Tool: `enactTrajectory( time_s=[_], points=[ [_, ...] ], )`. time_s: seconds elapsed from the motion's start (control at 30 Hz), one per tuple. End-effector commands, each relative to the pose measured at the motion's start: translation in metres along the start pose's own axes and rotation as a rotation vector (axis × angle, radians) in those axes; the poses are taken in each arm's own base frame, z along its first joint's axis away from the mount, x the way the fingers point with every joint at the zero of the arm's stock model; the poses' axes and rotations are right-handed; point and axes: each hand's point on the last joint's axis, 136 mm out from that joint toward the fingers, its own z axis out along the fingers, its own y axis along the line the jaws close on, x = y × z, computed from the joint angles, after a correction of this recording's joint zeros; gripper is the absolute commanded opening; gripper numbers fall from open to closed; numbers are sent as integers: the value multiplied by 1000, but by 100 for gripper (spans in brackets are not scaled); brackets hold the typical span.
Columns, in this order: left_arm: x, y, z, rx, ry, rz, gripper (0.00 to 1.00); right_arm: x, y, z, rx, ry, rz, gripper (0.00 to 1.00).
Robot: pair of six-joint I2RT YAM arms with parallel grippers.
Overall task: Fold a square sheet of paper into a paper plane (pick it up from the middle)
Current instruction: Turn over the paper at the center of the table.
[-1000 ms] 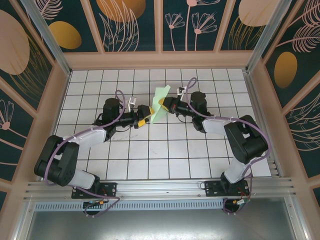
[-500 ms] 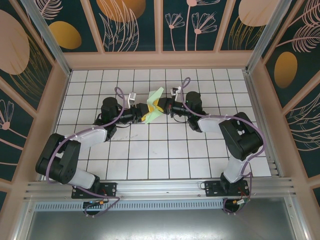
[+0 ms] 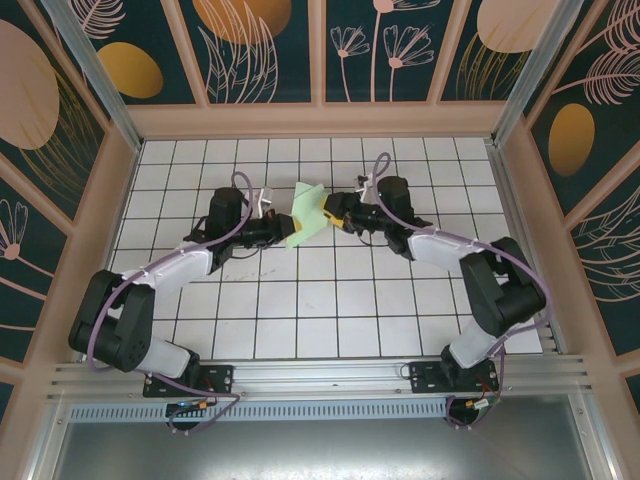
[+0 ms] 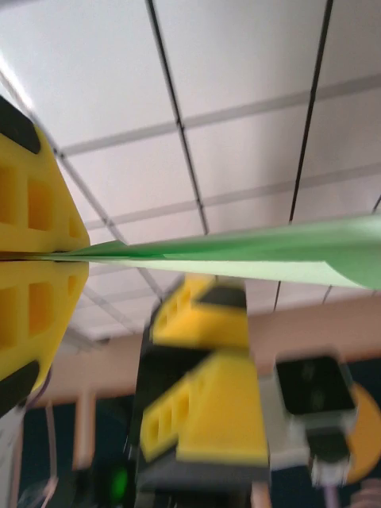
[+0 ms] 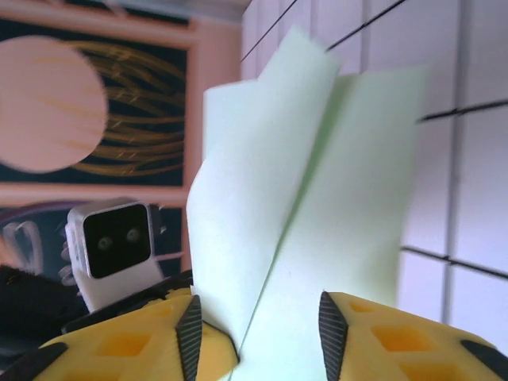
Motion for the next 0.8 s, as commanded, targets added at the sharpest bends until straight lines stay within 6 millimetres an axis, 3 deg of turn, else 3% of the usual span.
enactTrajectory(
  time_s=[0.0,0.13,0.2,0.3,0.43,0.53,0.67,0.77],
  points=[
    [3,56,-22,-377,21,106,8,-20,-27,-23,285,-121,-125,51],
    [-11,98,-56,-729,-14,160,6,-26,-48,-37,421,-182,-131,53],
    [-25,106,-74,-900,-70,193,5,-26,-56,-39,450,-192,-125,53],
    [-30,119,-88,-1092,-106,229,3,-25,-64,-39,472,-198,-109,52],
    [-27,128,-82,-1273,-70,313,4,-25,-71,-39,499,-204,-100,52],
    [-23,138,-71,-1297,-46,314,7,-25,-77,-43,525,-216,-93,52],
    [-8,131,-32,-1107,12,275,23,-22,-83,-46,537,-224,-76,52],
    [2,111,3,-881,41,236,40,-18,-88,-45,539,-216,-61,51]
  ],
)
